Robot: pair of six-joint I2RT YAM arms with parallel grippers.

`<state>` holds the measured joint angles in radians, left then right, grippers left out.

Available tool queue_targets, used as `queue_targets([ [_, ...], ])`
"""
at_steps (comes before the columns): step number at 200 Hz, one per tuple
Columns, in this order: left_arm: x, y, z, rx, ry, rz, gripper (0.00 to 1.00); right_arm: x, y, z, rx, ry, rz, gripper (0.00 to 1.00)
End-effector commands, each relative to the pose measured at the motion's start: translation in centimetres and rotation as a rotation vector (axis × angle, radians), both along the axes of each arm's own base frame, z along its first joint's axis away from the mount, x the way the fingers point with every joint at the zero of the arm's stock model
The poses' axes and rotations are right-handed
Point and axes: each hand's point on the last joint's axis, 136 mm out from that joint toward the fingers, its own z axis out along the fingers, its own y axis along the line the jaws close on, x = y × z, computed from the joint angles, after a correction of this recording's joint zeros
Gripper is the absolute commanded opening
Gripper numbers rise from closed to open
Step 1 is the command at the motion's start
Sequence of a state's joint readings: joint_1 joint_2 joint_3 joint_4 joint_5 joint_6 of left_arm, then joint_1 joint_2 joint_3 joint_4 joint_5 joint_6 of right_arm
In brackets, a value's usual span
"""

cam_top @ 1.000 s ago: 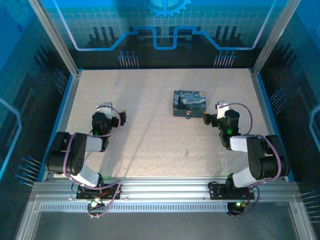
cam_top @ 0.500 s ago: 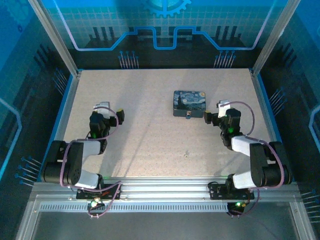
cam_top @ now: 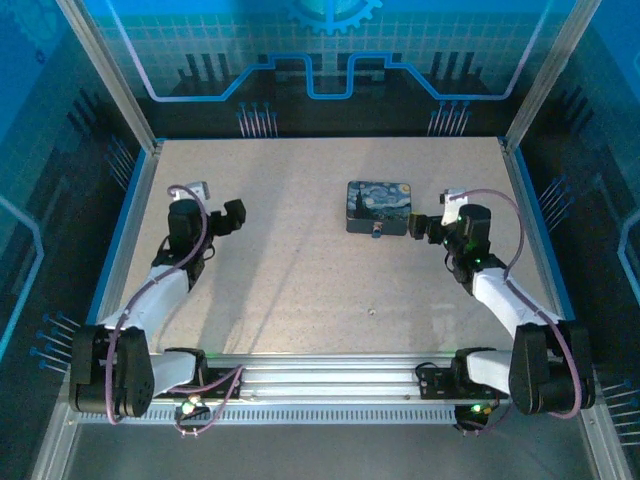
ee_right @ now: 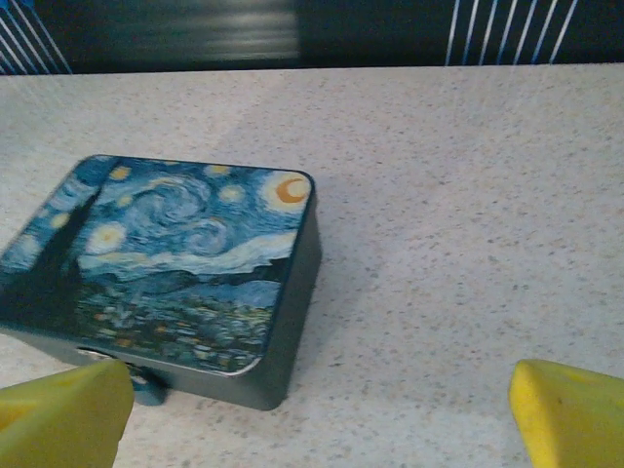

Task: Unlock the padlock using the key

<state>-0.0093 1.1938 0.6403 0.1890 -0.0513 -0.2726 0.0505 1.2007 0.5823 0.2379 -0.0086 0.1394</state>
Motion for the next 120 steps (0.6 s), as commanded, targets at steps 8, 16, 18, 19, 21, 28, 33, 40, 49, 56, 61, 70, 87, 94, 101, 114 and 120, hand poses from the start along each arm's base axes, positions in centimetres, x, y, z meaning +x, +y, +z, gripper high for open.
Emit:
queue_targets([
  [8,-1.6,-2.0,-2.6,-0.189,0.206,-0.025,0.99,-0.8,0.8,-0.4,0.176,0.116,0.01,1.0],
  [16,-1.5,-2.7,-2.6,-0.231,0.221,-0.041,0.99,-0.7,0.9,-0.3,0.212,0.126,0.017,1.0],
  [18,-1.5,-2.8,-2.6,-0.241,0.223,-0.046,0.99,-0.6,1.0,-0.3,0.22,0.129,0.02,1.0],
  [19,-1.4,-3.0,-2.6,-0.248,0.224,-0.048,0.99,-0.6,1.0,-0.3,0.224,0.131,0.021,1.0],
  [21,-1.4,-3.1,-2.6,-0.258,0.229,-0.051,0.99,-0.6,1.1,-0.2,0.232,0.133,0.024,1.0],
  [28,-1.2,-3.9,-2.7,-0.296,0.243,-0.07,0.99,-0.4,1.2,-0.2,0.255,0.146,0.029,1.0],
  [33,-1.1,-4.5,-2.6,-0.322,0.251,-0.087,0.99,-0.3,1.2,-0.2,0.272,0.154,0.029,1.0],
  [40,-0.9,-5.4,-2.6,-0.349,0.265,-0.115,0.99,-0.1,1.1,-0.3,0.293,0.169,0.022,1.0],
  [49,-0.5,-6.5,-2.7,-0.373,0.288,-0.139,0.99,0.2,1.0,-0.5,0.321,0.186,0.016,1.0],
  [56,-0.2,-7.5,-2.5,-0.389,0.296,-0.163,0.99,0.4,0.9,-0.5,0.344,0.192,0.016,1.0],
  [61,0.0,-8.2,-2.5,-0.398,0.301,-0.179,0.99,0.6,1.0,-0.7,0.358,0.198,0.017,1.0],
  [70,0.4,-9.3,-2.4,-0.409,0.312,-0.205,0.99,1.0,0.9,-0.8,0.375,0.206,0.011,1.0],
  [87,1.1,-11.4,-2.2,-0.421,0.324,-0.254,0.99,1.6,0.8,-1.3,0.397,0.228,0.007,1.0],
  [94,1.5,-12.2,-2.2,-0.429,0.328,-0.276,0.99,1.9,0.8,-1.5,0.402,0.235,0.005,1.0],
  [101,1.8,-13.0,-2.2,-0.44,0.338,-0.301,0.99,2.1,0.8,-1.7,0.404,0.243,0.004,1.0],
  [114,2.5,-14.5,-2.3,-0.458,0.354,-0.339,0.97,2.6,0.9,-2.0,0.411,0.249,0.006,1.0],
  [120,2.8,-15.2,-2.4,-0.462,0.358,-0.354,0.97,2.9,0.8,-2.1,0.412,0.252,0.004,1.0],
])
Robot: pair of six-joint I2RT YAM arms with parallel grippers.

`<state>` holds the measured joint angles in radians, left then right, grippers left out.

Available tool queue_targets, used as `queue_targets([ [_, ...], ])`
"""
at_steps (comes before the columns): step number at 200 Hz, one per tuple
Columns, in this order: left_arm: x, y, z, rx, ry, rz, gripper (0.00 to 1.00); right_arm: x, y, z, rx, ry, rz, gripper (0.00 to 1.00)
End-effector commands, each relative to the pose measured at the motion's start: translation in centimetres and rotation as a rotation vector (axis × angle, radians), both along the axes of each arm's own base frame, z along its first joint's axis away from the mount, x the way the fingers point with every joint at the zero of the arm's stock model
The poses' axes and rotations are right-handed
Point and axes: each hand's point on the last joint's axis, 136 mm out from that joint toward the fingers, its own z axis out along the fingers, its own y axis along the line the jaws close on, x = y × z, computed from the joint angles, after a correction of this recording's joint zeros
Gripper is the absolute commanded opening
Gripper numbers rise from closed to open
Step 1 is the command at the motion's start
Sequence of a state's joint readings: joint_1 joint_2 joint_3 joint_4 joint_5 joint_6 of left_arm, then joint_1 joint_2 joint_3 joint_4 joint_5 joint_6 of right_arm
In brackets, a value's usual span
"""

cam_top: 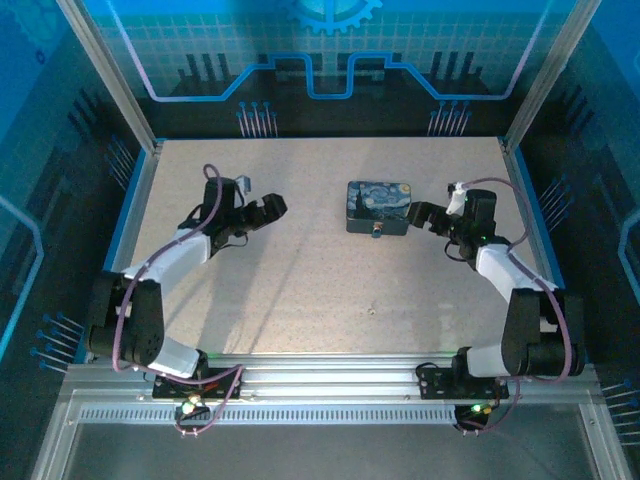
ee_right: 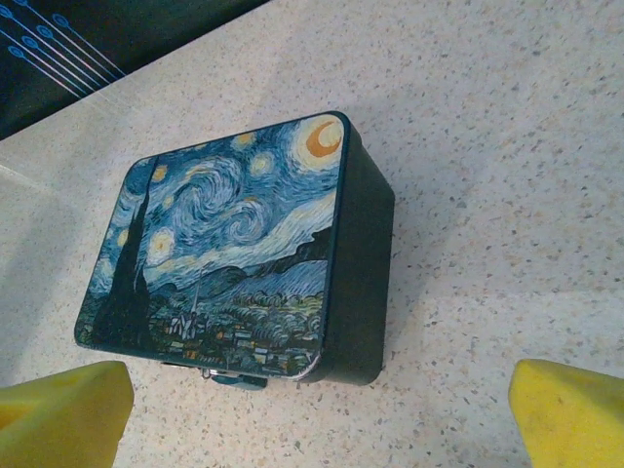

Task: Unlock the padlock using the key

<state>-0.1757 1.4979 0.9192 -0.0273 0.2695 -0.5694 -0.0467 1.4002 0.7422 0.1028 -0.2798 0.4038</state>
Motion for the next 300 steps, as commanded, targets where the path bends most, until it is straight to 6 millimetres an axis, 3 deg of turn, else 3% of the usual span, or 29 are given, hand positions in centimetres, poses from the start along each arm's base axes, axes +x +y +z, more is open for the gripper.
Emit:
queue_targets([
  [1,0.9,-3.0,0.7,-0.081,0.022,-0.076,0.97,1.0,0.1,0.3,0.052,0.015,0.001,1.0],
  [81,4.7,-12.2,-1.3,-0.194,0.055,-0.265,0.84,3.3,1.3,-2.8,0.115,0.091,0.061,1.0],
  [85,4.9,-12.7,-1.4,-0.198,0.054,-0.272,0.83,4.1,1.3,-2.0,0.114,0.068,0.064,1.0],
  [137,7.1,-17.7,-3.0,-0.231,0.078,-0.352,0.76,5.0,2.7,-2.7,0.166,0.061,0.158,1.0],
  [213,7.8,-21.0,-4.8,-0.263,0.113,-0.406,0.74,5.5,3.8,-3.9,0.188,0.083,0.198,1.0],
  [300,7.2,-21.8,-4.3,-0.285,0.101,-0.44,0.7,4.5,6.5,-3.1,0.199,0.082,0.289,1.0],
])
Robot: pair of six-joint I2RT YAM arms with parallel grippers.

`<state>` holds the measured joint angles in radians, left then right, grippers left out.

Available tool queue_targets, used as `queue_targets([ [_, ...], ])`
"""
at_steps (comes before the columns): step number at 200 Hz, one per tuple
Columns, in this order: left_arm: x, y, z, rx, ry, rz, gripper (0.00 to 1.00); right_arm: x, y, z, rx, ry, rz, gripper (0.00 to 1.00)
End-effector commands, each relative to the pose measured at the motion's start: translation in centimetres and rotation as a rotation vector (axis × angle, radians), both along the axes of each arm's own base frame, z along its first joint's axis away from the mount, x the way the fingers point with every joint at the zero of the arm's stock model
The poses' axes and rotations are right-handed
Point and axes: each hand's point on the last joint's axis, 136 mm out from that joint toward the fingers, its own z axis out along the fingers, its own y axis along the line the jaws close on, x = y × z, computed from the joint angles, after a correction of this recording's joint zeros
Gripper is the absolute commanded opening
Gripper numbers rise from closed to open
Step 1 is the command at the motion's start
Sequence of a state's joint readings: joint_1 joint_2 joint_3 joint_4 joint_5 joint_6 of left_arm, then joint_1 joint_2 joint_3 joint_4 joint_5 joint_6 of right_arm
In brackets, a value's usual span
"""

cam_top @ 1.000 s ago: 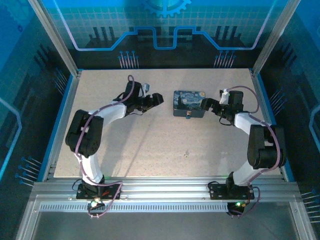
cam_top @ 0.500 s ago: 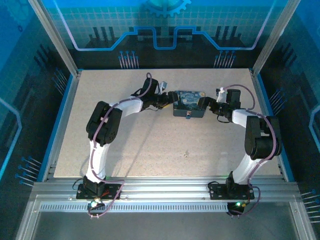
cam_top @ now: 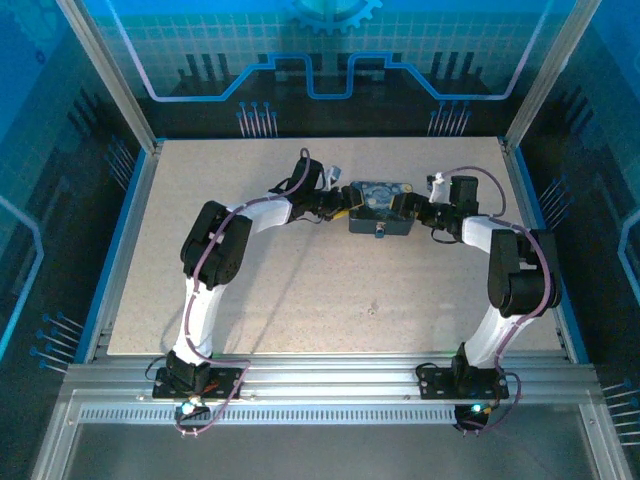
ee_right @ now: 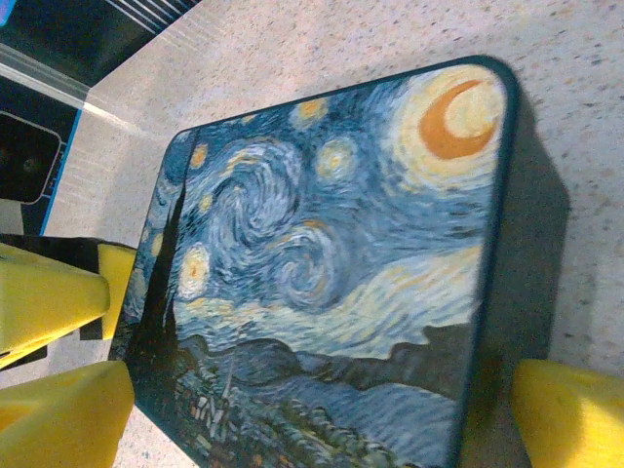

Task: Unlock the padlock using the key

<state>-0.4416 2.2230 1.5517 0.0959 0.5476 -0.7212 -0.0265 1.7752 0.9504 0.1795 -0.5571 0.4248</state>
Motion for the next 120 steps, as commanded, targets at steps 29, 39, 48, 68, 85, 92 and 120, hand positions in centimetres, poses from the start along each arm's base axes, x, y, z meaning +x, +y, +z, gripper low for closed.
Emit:
queue_targets([
  [29,-0.8,-0.7,1.5,-0.032,-0.031,-0.038,0.69,-1.0,2.6,1.2,0.013,-0.017,0.085,1.0],
  [39,-1.0,-0.6,1.6,-0.026,-0.04,-0.037,0.69,-1.3,3.0,1.4,0.015,-0.022,0.097,1.0],
  [48,-1.2,-0.4,1.7,-0.02,-0.043,-0.036,0.69,-1.7,3.4,1.6,0.019,-0.027,0.109,1.0],
  [68,-1.8,0.0,1.8,-0.015,-0.05,-0.029,0.69,-2.6,4.2,1.8,0.022,-0.028,0.126,1.0],
  [85,-2.5,0.5,1.9,-0.01,-0.052,-0.023,0.69,-3.4,4.9,1.8,0.025,-0.026,0.143,1.0],
  [92,-2.8,0.7,2.0,-0.007,-0.053,-0.021,0.69,-3.6,5.2,2.2,0.026,-0.034,0.15,1.0],
  [120,-4.3,1.8,2.2,0.007,-0.057,-0.008,0.69,-5.7,6.5,1.8,0.023,-0.02,0.183,1.0],
])
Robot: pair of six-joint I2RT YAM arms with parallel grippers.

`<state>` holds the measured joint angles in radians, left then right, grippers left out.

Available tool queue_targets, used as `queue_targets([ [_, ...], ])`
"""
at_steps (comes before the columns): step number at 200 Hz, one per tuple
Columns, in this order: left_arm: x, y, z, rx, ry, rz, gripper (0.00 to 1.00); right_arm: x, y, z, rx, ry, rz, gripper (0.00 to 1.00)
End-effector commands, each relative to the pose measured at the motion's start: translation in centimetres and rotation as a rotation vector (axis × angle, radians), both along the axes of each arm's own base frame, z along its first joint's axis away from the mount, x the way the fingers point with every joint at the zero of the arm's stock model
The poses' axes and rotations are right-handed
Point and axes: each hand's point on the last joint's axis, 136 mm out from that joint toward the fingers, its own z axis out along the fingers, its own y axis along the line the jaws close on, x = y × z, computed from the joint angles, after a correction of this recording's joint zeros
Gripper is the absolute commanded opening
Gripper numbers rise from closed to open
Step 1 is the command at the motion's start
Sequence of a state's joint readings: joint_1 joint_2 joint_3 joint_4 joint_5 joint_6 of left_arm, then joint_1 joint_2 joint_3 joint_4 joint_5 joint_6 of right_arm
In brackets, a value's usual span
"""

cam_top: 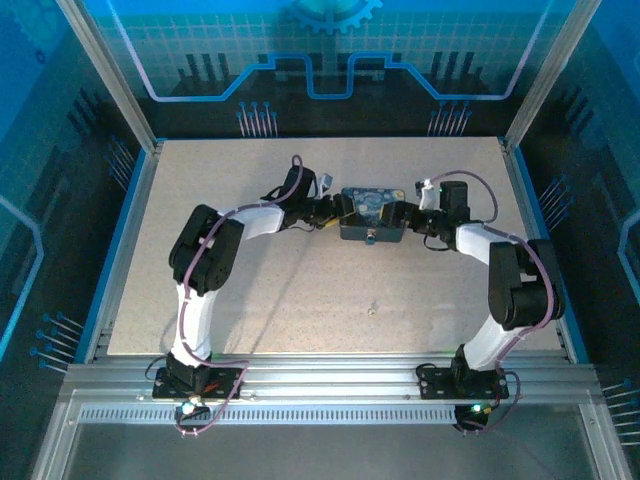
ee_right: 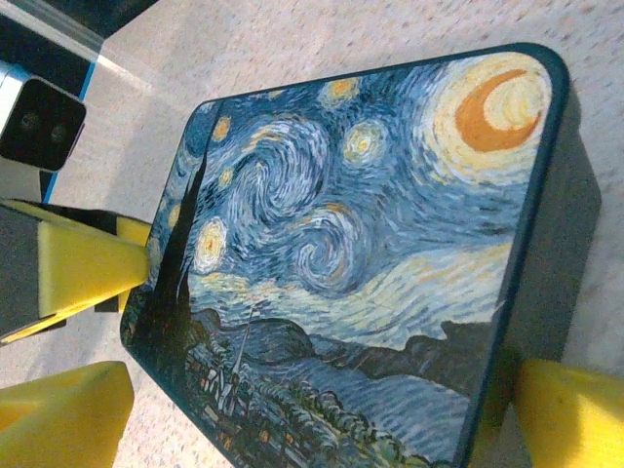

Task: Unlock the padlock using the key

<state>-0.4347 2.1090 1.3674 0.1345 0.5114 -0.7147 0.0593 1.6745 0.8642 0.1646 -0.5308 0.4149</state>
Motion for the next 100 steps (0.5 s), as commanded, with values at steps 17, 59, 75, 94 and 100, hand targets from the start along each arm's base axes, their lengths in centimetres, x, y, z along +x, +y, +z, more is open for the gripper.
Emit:
queue_targets([
  [17,-2.6,0.2,3.1,-0.017,-0.078,-0.032,0.69,-3.6,4.0,1.4,0.044,-0.008,0.14,1.0],
  [59,-5.2,2.4,3.5,0.027,-0.084,-0.012,0.7,-6.3,5.9,1.5,0.047,0.0,0.2,1.0],
  [75,-6.5,3.4,3.5,0.042,-0.078,-0.001,0.7,-7.5,6.9,1.6,0.05,0.004,0.227,1.0],
  [94,-7.5,4.7,3.3,0.061,-0.076,0.024,0.71,-9.0,8.2,1.4,0.05,0.016,0.267,1.0],
  [100,-7.8,5.1,3.3,0.066,-0.075,0.031,0.71,-9.5,8.6,1.3,0.047,0.019,0.278,1.0],
])
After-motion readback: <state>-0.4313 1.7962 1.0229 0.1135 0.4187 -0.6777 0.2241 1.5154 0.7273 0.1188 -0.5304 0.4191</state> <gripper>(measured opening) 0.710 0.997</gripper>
